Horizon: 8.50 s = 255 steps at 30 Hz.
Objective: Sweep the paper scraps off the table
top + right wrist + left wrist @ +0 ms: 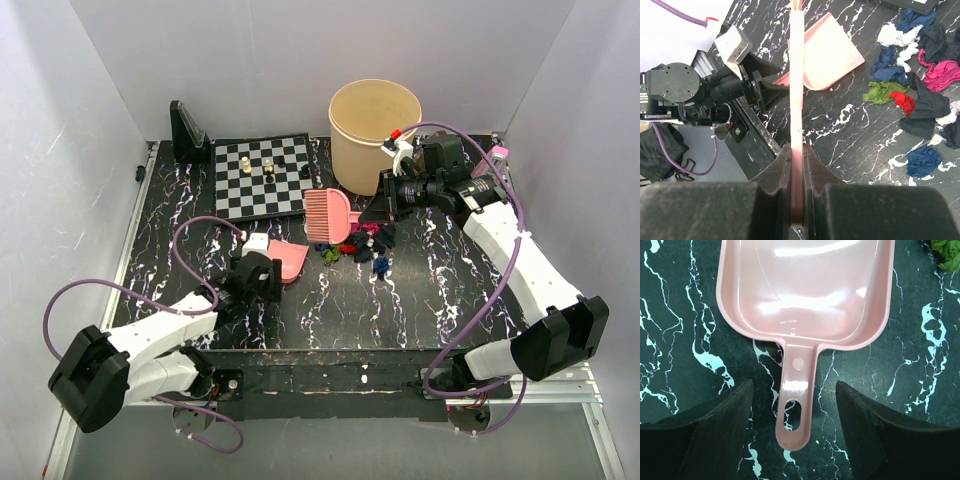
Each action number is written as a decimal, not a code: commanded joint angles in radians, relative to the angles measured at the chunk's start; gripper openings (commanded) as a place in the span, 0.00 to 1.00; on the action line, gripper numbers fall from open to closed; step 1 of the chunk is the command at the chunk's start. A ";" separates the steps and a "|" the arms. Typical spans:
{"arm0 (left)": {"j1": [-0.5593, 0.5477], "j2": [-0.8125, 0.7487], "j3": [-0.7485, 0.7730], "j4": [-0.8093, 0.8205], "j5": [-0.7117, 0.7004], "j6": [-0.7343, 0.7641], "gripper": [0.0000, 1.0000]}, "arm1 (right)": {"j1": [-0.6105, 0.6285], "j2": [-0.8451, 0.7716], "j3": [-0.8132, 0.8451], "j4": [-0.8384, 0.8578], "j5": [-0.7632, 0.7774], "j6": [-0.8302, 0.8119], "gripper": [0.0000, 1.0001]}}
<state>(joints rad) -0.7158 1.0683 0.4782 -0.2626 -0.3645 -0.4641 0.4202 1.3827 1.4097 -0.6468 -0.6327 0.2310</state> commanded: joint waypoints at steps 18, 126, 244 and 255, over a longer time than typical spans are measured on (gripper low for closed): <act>-0.005 0.151 0.125 -0.030 0.006 0.015 0.41 | -0.004 -0.033 0.009 0.035 -0.004 -0.005 0.01; -0.076 0.122 0.235 -0.204 0.200 0.019 0.00 | 0.124 0.234 0.316 -0.140 0.738 0.326 0.01; -0.162 0.547 1.196 -0.773 0.299 0.262 0.00 | 0.083 -0.261 -0.144 -0.109 1.108 0.183 0.01; -0.111 0.801 1.668 -0.894 0.275 0.340 0.00 | 0.077 -0.382 -0.262 -0.100 1.134 0.243 0.01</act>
<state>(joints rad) -0.8536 1.8313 2.0251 -1.1080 -0.0811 -0.1635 0.5041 1.0512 1.1759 -0.7853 0.4519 0.4374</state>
